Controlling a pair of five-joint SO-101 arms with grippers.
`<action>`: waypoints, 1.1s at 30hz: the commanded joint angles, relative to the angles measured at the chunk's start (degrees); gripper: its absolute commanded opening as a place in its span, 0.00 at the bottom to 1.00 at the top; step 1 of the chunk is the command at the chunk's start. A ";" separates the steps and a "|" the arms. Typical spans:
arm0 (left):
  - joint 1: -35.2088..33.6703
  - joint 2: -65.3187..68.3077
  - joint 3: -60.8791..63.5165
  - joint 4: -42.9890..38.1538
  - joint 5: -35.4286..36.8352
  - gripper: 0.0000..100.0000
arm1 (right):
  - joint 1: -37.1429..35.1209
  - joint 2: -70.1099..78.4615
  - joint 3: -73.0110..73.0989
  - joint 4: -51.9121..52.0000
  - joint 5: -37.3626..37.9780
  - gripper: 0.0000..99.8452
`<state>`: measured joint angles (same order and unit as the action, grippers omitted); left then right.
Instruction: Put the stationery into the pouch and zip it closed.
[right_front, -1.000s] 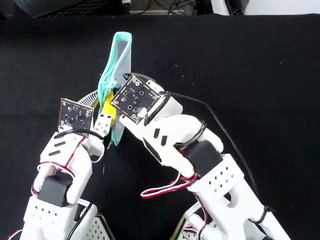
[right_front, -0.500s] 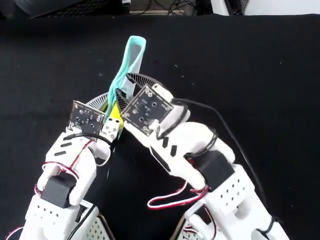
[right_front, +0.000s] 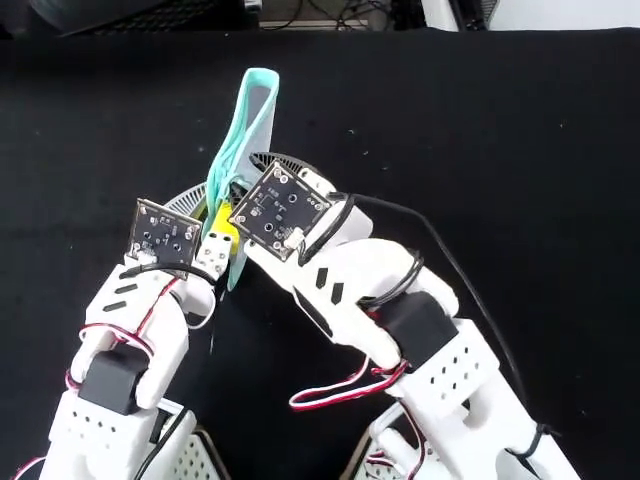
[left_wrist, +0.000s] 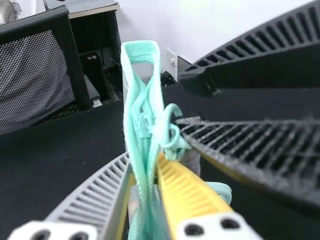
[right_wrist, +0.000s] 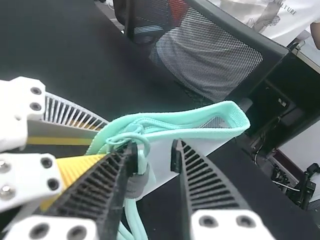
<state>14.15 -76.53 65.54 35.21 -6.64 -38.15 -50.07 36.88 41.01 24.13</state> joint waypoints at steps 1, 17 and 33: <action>0.75 0.18 -0.92 0.97 -0.26 0.03 | -0.53 0.48 -2.07 0.00 0.09 0.12; 2.51 0.18 -4.70 7.82 -0.62 0.03 | 1.14 6.90 -9.54 6.86 2.81 0.12; 2.51 0.18 -4.35 8.00 -0.53 0.03 | 8.35 5.58 -9.45 2.99 2.73 0.01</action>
<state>15.65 -76.53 62.20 42.24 -6.99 -34.99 -43.91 29.14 46.90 26.59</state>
